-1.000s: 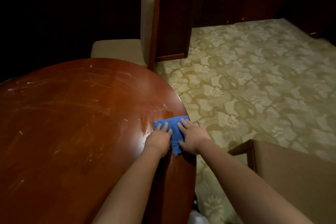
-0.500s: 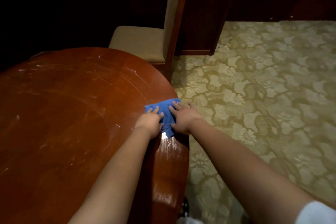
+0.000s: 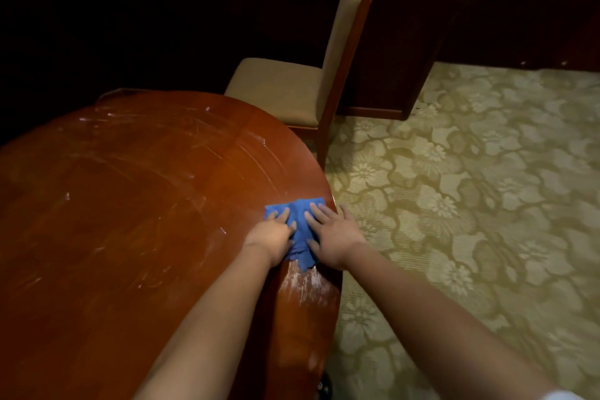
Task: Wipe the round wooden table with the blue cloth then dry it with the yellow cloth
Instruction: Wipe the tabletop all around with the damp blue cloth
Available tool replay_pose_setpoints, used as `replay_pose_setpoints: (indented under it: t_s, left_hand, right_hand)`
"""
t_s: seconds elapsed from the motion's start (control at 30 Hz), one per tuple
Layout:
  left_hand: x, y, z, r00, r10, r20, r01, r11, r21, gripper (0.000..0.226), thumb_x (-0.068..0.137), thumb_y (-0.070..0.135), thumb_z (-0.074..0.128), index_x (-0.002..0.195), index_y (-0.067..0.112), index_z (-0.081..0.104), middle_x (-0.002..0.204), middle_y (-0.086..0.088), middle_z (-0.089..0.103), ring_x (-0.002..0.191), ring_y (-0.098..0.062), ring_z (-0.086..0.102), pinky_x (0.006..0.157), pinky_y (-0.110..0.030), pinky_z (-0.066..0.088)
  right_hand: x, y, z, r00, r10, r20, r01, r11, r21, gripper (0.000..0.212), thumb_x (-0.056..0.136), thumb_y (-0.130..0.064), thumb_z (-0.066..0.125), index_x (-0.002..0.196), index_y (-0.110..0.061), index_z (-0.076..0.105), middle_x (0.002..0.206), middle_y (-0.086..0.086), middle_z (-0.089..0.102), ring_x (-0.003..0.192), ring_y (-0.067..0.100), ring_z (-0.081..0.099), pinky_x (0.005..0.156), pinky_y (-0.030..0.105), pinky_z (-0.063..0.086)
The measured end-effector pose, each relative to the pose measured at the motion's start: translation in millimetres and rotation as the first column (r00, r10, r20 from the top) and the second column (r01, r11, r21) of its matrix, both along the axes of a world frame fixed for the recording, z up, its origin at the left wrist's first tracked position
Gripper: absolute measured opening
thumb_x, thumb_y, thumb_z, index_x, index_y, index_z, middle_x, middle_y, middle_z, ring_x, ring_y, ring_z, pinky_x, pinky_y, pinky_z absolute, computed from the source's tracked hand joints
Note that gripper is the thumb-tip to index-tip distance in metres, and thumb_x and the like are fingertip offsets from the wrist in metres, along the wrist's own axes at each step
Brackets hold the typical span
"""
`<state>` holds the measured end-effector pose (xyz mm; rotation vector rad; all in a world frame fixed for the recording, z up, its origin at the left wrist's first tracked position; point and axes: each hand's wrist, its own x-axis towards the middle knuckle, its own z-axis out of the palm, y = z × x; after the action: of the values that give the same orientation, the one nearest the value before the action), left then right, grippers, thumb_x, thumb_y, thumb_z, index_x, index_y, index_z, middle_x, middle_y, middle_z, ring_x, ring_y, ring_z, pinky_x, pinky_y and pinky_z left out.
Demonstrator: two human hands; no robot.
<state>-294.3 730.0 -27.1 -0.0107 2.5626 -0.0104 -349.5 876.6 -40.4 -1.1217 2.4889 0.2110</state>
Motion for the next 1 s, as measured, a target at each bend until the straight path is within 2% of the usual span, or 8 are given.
replay_pose_setpoints:
  t_s: [0.13,0.23,0.3,0.4,0.53,0.7,0.9,1.0]
  left_hand:
    - [-6.6,-5.6,1.1,0.997,0.051,-0.060,-0.050,0.999,0.015,0.049,0.102,0.031,0.037,0.148,0.015,0.031,0.158,-0.012,0.015,0.142,-0.030,0.023,0.110,-0.035,0.029]
    - [-7.8,-1.8,8.1,0.985,0.106,-0.139,-0.109,0.994,-0.012,0.028,0.094,0.026,0.050,0.116,0.013,0.062,0.126,-0.012,0.057,0.114,-0.031,0.054,0.087,-0.033,0.044]
    - [-6.6,3.7,9.7,0.981,0.141,-0.137,-0.143,0.990,-0.006,0.022,0.092,0.019,0.051,0.108,0.012,0.065,0.115,-0.012,0.064,0.107,-0.032,0.058,0.083,-0.034,0.047]
    - [-7.4,3.1,2.1,0.987,0.115,-0.113,-0.115,0.993,0.012,0.033,0.096,0.019,0.046,0.125,0.008,0.054,0.135,-0.015,0.051,0.122,-0.033,0.049,0.094,-0.036,0.042]
    - [-5.6,-4.0,-3.4,0.994,0.091,-0.066,-0.087,0.994,0.061,0.053,0.101,0.028,0.039,0.149,0.011,0.025,0.159,-0.013,0.004,0.146,-0.031,0.009,0.114,-0.036,0.019]
    - [-5.3,-5.3,-1.9,0.984,0.131,-0.117,-0.118,0.987,0.112,0.034,0.095,0.024,0.052,0.127,0.014,0.058,0.144,-0.012,0.043,0.130,-0.028,0.042,0.101,-0.030,0.037]
    - [-0.7,4.7,-1.5,0.987,0.121,-0.101,-0.108,0.986,0.123,0.036,0.097,0.022,0.049,0.130,0.010,0.053,0.152,-0.013,0.028,0.137,-0.030,0.031,0.104,-0.034,0.035]
    - [8.2,6.2,-4.4,0.971,0.177,-0.161,-0.153,0.977,0.147,0.027,0.092,0.021,0.055,0.118,0.013,0.061,0.136,-0.012,0.049,0.124,-0.030,0.047,0.098,-0.032,0.041]
  right_hand:
    - [-14.0,-4.9,-3.4,1.000,0.014,-0.013,-0.015,0.998,-0.061,0.063,0.100,-0.047,0.026,0.154,-0.019,0.012,0.162,0.001,0.005,0.148,0.015,0.002,0.117,0.048,-0.006]
    - [-3.9,-2.6,0.8,0.992,0.073,-0.100,-0.088,0.983,-0.164,0.047,0.096,-0.041,0.037,0.133,-0.013,0.048,0.139,0.011,0.044,0.132,0.030,0.038,0.117,0.048,0.007]
    - [2.7,-4.5,0.7,0.980,0.092,-0.178,-0.131,0.966,-0.223,0.043,0.091,-0.039,0.035,0.112,-0.011,0.060,0.117,0.012,0.057,0.113,0.034,0.052,0.114,0.049,0.019]
    - [-6.3,-9.0,1.6,0.984,0.099,-0.148,-0.124,0.977,-0.174,0.051,0.091,-0.043,0.031,0.123,-0.010,0.054,0.133,0.014,0.049,0.127,0.032,0.043,0.116,0.049,0.012]
    - [-18.9,-3.4,-3.1,0.999,0.023,-0.035,-0.026,0.995,-0.092,0.065,0.099,-0.051,0.028,0.154,-0.018,0.015,0.161,0.003,0.010,0.148,0.016,0.006,0.118,0.047,-0.003]
    - [-8.0,-2.7,7.7,0.982,0.058,-0.181,-0.094,0.975,-0.199,0.039,0.094,-0.046,0.044,0.116,-0.015,0.053,0.118,0.006,0.053,0.114,0.025,0.050,0.104,0.036,0.024]
    - [-10.7,3.5,12.6,0.997,0.053,-0.058,-0.059,0.992,-0.111,0.052,0.095,-0.047,0.045,0.135,-0.015,0.042,0.142,0.006,0.040,0.131,0.023,0.038,0.112,0.040,0.021]
    - [-2.6,7.8,15.7,0.991,0.072,-0.110,-0.083,0.991,-0.102,0.043,0.094,-0.044,0.046,0.126,-0.015,0.050,0.126,0.008,0.049,0.119,0.025,0.047,0.100,0.037,0.031]
